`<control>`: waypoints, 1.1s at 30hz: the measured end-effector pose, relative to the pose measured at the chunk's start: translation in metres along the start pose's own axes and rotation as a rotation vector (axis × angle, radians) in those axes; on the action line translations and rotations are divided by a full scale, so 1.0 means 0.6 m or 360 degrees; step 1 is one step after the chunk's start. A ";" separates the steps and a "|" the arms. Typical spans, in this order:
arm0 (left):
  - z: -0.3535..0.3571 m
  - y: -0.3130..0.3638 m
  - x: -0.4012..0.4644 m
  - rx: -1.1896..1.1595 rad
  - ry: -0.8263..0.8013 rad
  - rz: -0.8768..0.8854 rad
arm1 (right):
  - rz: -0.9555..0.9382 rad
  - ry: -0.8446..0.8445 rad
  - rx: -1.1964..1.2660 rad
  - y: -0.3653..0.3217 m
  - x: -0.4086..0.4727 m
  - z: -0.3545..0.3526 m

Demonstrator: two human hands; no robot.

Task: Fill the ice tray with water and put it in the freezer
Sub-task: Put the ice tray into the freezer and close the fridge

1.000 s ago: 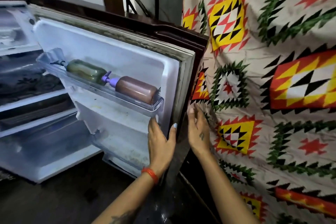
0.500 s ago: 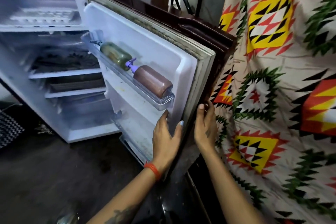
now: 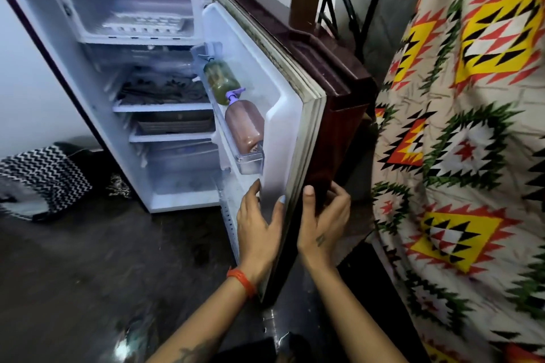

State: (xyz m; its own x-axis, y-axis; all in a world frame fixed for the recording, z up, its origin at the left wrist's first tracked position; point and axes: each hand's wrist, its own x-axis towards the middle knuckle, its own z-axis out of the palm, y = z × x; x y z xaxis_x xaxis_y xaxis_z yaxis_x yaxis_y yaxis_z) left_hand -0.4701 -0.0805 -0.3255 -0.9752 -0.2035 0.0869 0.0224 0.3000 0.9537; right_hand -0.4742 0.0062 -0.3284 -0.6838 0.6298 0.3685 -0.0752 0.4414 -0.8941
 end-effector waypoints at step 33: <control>-0.431 -0.123 0.144 0.0395 0.0597 0.0264 | -0.0370 -0.0891 0.0384 -0.210 -0.207 0.337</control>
State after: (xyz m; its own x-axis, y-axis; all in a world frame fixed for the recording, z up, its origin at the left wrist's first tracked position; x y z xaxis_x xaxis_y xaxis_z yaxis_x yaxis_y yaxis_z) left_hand -0.4989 -0.3609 -0.3138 -0.8153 -0.4424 0.3736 0.0735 0.5609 0.8246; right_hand -0.5268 -0.2570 -0.3132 -0.8997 0.0784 0.4294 -0.3832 0.3294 -0.8629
